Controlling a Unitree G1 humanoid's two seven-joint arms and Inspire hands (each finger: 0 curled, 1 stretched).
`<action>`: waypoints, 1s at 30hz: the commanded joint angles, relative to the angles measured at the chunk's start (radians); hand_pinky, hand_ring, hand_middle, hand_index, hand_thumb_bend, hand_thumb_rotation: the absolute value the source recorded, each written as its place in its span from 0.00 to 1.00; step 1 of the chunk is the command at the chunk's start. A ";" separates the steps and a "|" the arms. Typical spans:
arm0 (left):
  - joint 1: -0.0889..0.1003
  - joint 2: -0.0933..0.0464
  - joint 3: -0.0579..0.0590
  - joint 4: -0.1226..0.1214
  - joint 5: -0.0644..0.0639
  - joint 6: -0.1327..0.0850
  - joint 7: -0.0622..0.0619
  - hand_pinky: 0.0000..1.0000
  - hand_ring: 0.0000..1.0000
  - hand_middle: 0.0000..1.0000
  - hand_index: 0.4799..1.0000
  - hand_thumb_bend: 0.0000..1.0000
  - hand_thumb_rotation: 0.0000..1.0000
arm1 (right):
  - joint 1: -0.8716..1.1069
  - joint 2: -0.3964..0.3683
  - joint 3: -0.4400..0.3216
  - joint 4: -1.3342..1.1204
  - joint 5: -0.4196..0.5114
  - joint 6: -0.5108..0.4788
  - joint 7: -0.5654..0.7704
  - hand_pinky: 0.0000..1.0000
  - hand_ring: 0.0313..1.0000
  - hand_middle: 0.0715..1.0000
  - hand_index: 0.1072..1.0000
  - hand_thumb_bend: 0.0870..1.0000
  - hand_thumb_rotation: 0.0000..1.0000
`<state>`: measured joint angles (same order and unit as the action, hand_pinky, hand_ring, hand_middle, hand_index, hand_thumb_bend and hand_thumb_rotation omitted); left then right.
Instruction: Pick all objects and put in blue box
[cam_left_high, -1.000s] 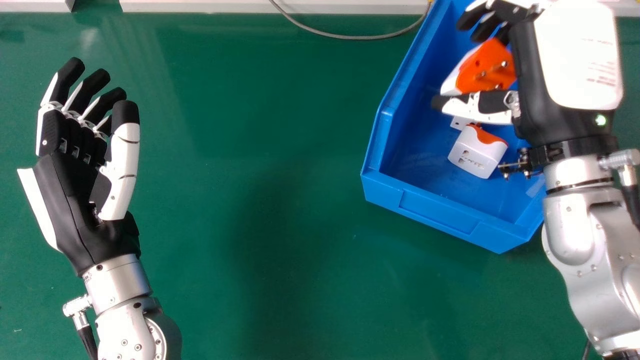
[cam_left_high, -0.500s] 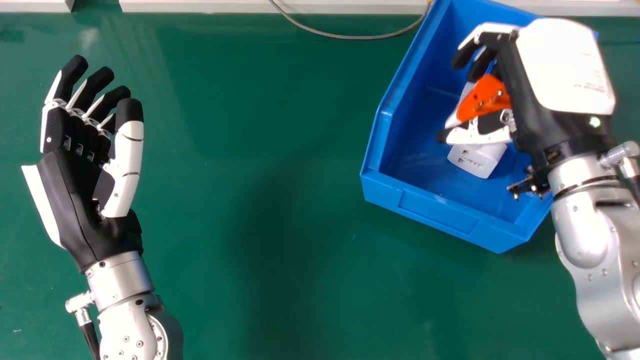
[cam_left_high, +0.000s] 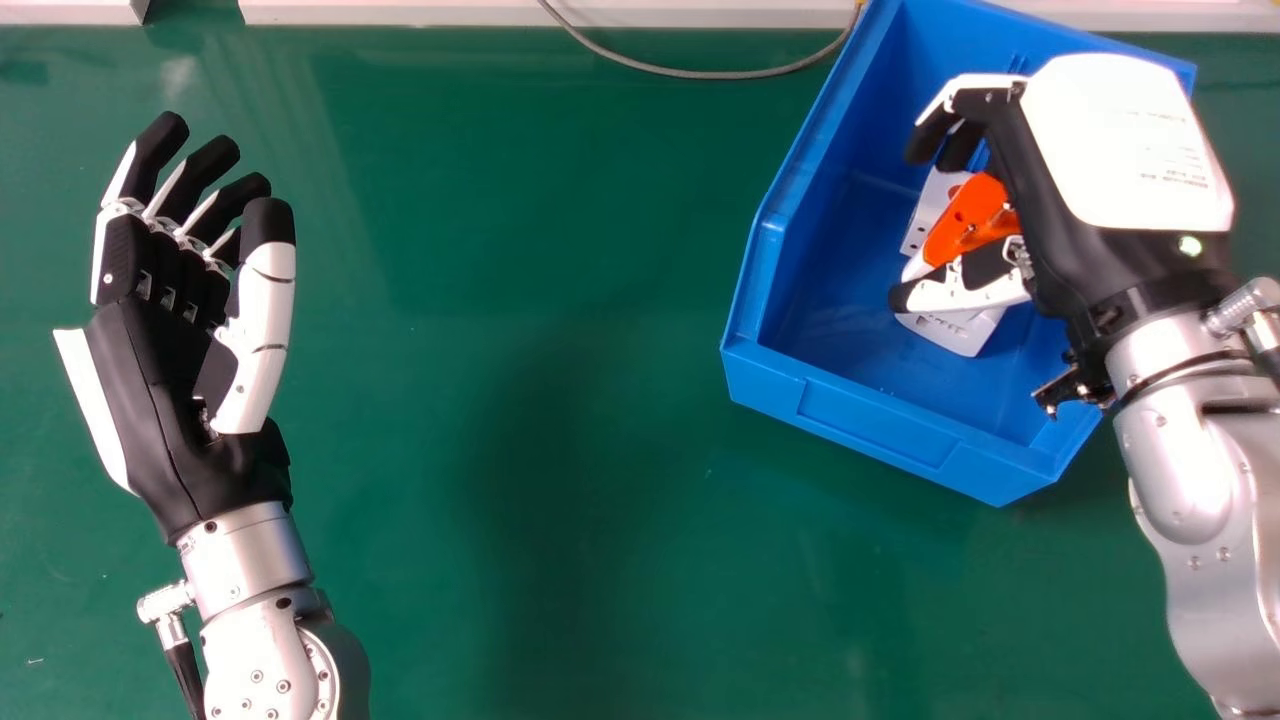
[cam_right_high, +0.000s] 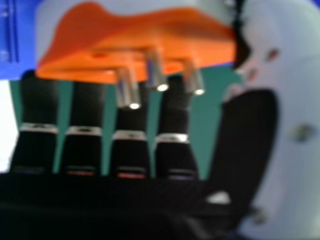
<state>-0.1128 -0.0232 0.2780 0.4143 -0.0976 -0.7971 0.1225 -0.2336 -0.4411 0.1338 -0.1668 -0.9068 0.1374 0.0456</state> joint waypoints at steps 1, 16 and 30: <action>-0.008 0.004 -0.008 -0.021 0.009 -0.018 -0.003 0.65 0.70 0.76 0.60 0.63 0.40 | -0.012 -0.006 -0.008 -0.040 -0.014 0.016 -0.001 0.50 0.63 0.72 0.66 0.89 0.06; -0.006 0.007 -0.004 -0.021 0.004 -0.014 0.000 0.65 0.70 0.76 0.60 0.64 0.39 | 0.011 0.012 -0.004 -0.059 -0.031 0.029 -0.044 0.69 0.85 0.90 0.84 0.89 0.11; 0.015 0.017 0.003 -0.048 -0.007 -0.006 -0.015 0.65 0.71 0.76 0.61 0.64 0.39 | 0.109 0.181 -0.002 0.047 0.133 -0.275 -0.520 0.68 0.83 0.89 0.84 0.85 0.23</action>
<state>-0.1063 -0.0180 0.2811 0.3947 -0.1035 -0.7958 0.1111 -0.1285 -0.2873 0.1368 -0.1133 -0.8054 -0.0940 -0.4095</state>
